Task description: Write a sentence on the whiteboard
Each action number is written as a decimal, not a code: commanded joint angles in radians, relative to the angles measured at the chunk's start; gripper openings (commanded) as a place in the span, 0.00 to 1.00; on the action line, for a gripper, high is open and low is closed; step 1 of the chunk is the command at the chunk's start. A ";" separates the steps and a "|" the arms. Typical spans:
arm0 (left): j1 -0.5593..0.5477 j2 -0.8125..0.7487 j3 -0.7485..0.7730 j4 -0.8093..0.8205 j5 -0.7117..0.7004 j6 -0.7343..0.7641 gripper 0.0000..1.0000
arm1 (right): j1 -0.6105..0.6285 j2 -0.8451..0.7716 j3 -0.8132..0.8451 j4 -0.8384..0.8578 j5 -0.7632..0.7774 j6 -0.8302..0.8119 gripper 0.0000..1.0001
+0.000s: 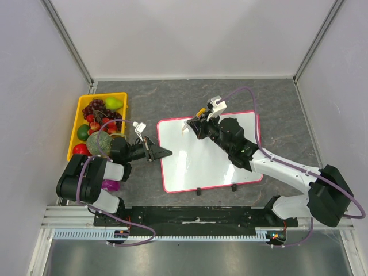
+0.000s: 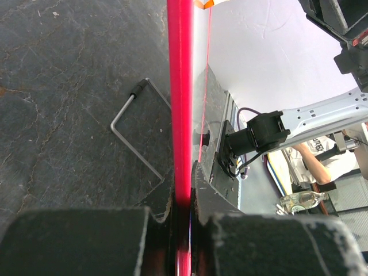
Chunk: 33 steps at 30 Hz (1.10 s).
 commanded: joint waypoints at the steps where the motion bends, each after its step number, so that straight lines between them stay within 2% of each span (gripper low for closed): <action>1: -0.001 0.024 0.001 -0.027 -0.053 0.141 0.02 | 0.001 0.018 0.017 0.035 0.033 -0.013 0.00; 24: -0.002 0.023 0.003 -0.029 -0.053 0.141 0.02 | -0.002 -0.014 0.020 -0.072 0.142 -0.064 0.00; 33: -0.001 0.027 0.006 -0.030 -0.053 0.141 0.02 | -0.004 -0.025 0.038 -0.074 0.120 -0.059 0.00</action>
